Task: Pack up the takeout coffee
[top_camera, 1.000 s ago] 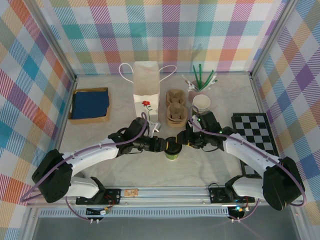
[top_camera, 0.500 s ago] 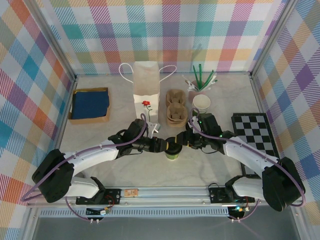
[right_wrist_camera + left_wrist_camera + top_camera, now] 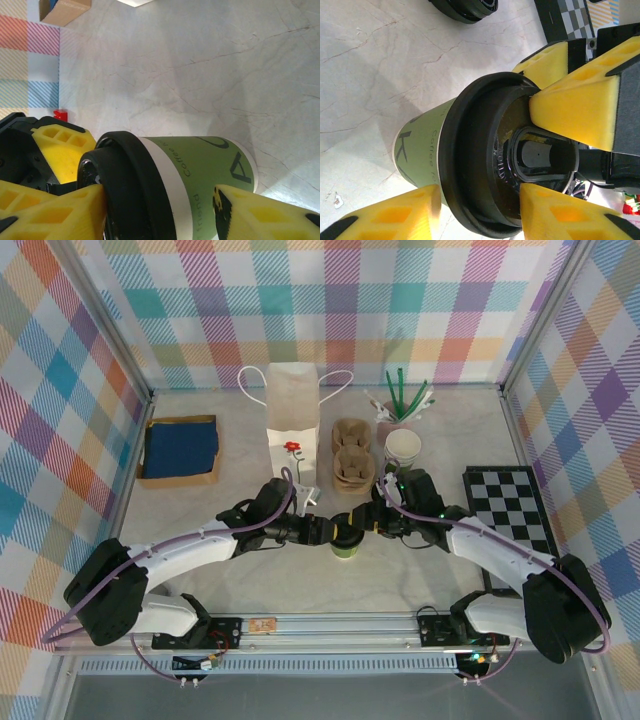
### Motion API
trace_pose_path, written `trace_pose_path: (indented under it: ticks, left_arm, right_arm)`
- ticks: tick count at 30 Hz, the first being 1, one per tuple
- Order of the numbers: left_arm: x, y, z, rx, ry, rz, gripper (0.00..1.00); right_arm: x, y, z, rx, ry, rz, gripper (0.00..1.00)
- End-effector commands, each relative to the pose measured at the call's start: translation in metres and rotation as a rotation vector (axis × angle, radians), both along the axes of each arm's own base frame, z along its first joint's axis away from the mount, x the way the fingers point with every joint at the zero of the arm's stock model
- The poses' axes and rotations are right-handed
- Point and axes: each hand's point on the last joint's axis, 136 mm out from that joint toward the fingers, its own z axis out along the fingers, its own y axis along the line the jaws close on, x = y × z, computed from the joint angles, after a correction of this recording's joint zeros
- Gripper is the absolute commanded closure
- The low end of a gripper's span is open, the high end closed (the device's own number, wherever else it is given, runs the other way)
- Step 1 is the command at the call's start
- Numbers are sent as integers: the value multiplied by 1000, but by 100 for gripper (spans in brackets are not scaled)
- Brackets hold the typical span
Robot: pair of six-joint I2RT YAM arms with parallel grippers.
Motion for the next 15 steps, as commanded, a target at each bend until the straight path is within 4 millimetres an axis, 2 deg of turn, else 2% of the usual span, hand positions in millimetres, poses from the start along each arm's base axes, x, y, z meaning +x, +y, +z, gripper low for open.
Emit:
trace_pose_path:
  ticks: [1,7,15]
  left_arm:
    - [-5,17,-19,105,38,18,52]
    - [-3,15,-9,97,23,16,45]
    - [1,14,7,84,-11,23,42]
  right_arm:
    - [-24,-28,-40,-190,151,-29,38]
    - [-16,-23,-12,-169,101,-19,32]
    - [-18,-24,2,-150,78,-29,31]
